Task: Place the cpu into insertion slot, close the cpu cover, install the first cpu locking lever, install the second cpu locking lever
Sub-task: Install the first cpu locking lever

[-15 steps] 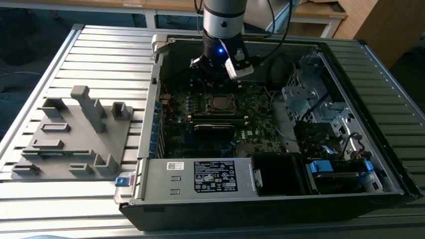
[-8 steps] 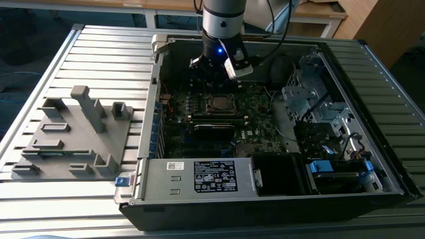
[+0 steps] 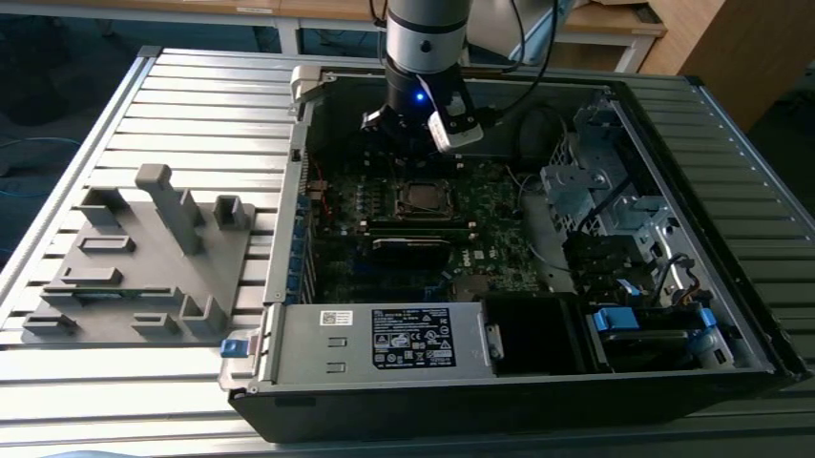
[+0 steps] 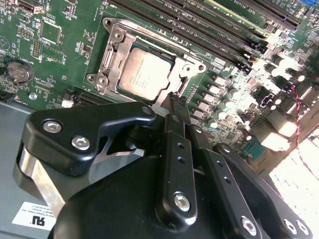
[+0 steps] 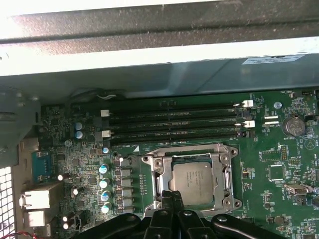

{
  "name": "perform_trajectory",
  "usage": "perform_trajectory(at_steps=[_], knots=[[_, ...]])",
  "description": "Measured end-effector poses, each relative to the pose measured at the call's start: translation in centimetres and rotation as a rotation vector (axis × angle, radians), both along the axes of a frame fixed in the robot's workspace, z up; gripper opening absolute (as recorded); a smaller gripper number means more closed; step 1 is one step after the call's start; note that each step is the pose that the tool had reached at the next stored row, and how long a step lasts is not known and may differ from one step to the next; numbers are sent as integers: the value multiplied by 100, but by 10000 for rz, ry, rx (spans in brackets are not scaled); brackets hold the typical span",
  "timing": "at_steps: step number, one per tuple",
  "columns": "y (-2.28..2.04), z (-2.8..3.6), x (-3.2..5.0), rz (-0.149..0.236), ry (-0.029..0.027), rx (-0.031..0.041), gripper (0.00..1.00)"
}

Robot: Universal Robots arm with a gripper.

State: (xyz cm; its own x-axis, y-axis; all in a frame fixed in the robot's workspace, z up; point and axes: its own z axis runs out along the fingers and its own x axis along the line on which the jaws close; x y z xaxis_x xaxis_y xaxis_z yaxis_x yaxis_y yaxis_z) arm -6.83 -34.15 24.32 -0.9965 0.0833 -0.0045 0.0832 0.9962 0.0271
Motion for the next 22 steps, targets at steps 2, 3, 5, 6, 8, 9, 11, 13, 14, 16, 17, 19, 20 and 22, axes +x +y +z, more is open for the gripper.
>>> perform_trajectory(at_steps=[2,3,5,6,8,9,11,13,14,16,17,19,20,22], knots=[[0,0,0,1,0,1,10],[0,0,-2,-1,0,1,10],[-1,0,-15,-1,0,0,10],[0,0,-22,0,0,1,10],[0,0,-23,1,0,0,10],[0,0,-24,1,0,0,10],[0,0,-25,0,0,1,10],[0,0,-32,-2,0,1,10],[0,0,-40,-1,0,1,10],[0,0,-59,0,0,0,10],[0,0,-69,0,0,1,10],[1,0,-78,0,0,0,10],[0,0,-78,1,0,0,10],[0,0,-79,1,0,0,10]])
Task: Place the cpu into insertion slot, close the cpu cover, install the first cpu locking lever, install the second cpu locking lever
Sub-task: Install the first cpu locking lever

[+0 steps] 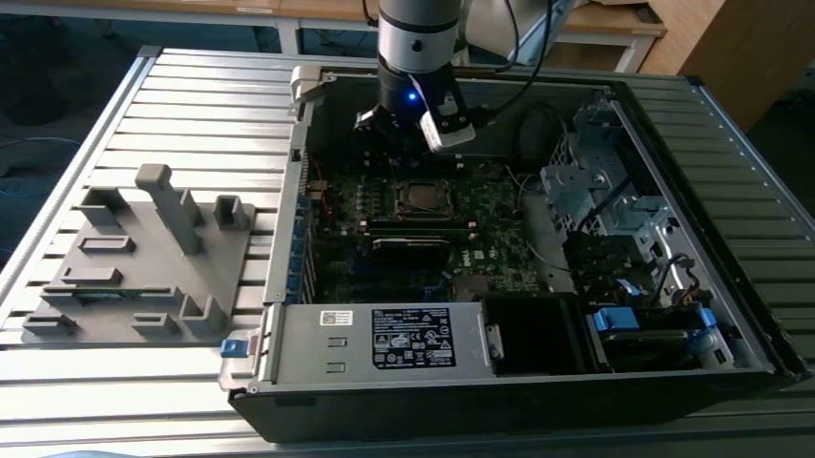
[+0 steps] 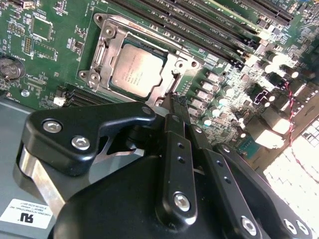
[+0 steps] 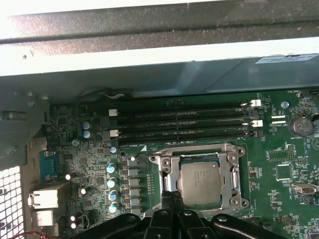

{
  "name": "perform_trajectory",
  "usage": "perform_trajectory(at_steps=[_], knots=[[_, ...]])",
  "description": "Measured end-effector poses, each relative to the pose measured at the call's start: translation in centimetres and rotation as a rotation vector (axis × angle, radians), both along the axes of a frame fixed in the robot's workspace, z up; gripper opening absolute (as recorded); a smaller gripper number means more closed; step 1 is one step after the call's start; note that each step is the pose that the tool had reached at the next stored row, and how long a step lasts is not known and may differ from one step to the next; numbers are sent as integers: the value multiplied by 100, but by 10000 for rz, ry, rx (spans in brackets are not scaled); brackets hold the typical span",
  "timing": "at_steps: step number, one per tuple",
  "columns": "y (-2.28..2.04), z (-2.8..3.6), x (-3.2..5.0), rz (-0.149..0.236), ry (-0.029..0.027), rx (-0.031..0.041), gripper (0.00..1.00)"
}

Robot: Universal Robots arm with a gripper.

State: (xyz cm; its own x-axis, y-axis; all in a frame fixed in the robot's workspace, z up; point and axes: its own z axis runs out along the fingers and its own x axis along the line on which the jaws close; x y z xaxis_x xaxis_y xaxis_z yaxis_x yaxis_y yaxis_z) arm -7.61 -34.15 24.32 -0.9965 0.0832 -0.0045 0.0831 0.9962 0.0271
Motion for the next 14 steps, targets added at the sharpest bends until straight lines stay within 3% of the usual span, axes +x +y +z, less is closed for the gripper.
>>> perform_trajectory(at_steps=[10,14], knots=[[0,22,-1,0,-1,1,10],[0,23,-45,-1,-4,-1,10]])
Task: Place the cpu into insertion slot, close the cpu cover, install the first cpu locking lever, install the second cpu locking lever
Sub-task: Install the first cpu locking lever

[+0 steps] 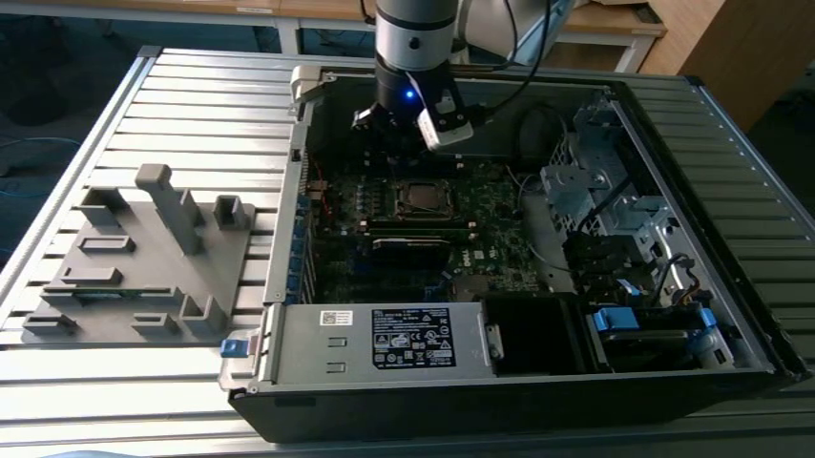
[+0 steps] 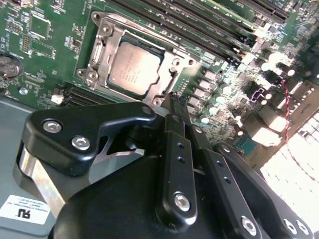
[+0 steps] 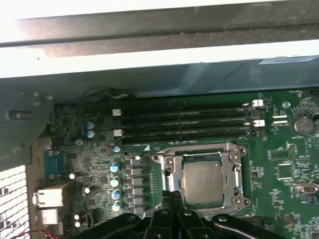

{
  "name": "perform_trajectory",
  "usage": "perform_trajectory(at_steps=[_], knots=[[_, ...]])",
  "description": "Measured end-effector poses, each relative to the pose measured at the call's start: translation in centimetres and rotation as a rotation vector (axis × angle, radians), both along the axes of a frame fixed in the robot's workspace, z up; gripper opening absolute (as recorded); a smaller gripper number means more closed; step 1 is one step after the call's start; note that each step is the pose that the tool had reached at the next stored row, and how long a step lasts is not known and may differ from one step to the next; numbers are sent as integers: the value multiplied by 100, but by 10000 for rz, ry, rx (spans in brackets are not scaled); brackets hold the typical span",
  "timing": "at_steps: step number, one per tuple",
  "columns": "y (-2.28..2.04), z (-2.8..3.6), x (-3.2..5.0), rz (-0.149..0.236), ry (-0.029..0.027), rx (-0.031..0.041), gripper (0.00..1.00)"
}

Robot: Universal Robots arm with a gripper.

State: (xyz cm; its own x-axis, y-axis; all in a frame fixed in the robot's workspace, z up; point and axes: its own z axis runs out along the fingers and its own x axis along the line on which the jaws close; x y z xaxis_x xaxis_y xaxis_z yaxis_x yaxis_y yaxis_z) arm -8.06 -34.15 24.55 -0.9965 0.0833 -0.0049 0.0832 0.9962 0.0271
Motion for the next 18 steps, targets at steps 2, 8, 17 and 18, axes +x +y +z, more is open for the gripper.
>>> perform_trajectory(at_steps=[2,8,17,18], knots=[[0,0,-28,-1,-5,0,10],[0,-1,-108,1,-17,1,10],[0,-1,-150,0,-21,1,10],[0,-1,-156,-2,-21,1,10]])
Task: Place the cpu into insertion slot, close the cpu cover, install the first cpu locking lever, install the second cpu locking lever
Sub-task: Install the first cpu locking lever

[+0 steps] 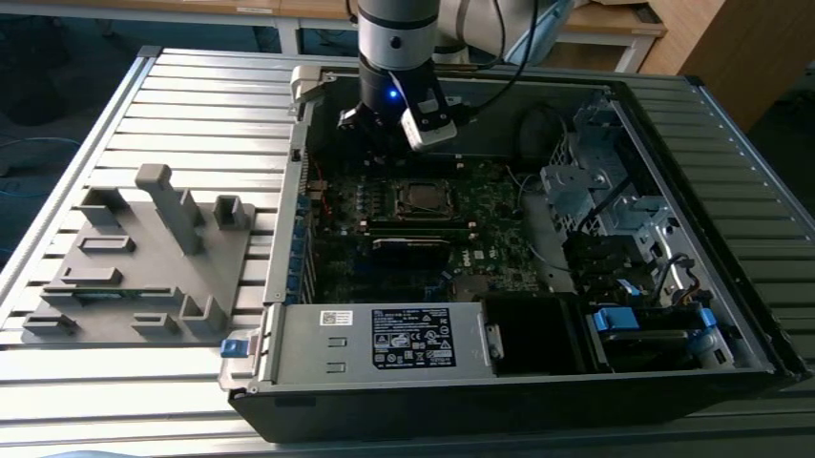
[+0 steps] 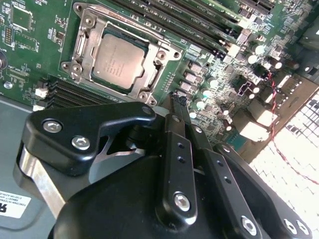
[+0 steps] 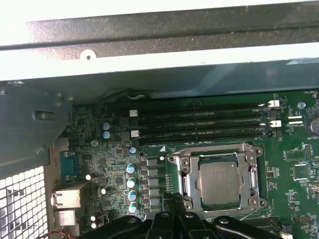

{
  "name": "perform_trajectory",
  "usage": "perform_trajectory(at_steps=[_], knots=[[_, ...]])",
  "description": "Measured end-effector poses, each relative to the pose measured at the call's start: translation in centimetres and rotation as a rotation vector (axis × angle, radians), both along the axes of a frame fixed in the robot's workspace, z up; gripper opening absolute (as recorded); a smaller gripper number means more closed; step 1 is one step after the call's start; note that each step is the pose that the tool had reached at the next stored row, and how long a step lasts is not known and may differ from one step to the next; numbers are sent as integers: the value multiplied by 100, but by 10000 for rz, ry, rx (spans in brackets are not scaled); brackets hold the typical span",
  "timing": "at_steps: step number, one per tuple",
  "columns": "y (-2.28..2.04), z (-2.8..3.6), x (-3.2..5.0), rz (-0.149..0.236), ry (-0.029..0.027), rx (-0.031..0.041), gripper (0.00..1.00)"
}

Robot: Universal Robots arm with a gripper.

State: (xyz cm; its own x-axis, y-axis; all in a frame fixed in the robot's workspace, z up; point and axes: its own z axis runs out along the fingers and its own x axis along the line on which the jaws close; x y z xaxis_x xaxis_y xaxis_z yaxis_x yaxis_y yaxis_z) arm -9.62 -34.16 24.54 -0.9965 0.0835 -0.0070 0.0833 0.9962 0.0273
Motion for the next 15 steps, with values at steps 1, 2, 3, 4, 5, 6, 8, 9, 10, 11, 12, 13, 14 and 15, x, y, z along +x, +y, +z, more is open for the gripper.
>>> perform_trajectory(at_steps=[1,2,3,4,5,6,8,9,10,11,12,13,14,15], knots=[[0,0,-8,1,0,1,10],[0,0,-17,1,0,0,10],[0,-1,-27,1,0,0,10],[0,-1,-38,2,0,0,10],[0,-1,-49,2,0,1,10],[0,-2,-60,3,0,1,10],[1,-2,-78,2,-1,1,10],[1,-2,-82,2,0,1,10],[1,-2,-84,3,1,2,10],[0,-1,-86,3,1,22,10],[0,-1,-89,3,0,55,10],[1,-1,-90,2,0,83,10],[1,-2,-91,3,0,95,10],[1,0,-91,2,-1,98,10]])
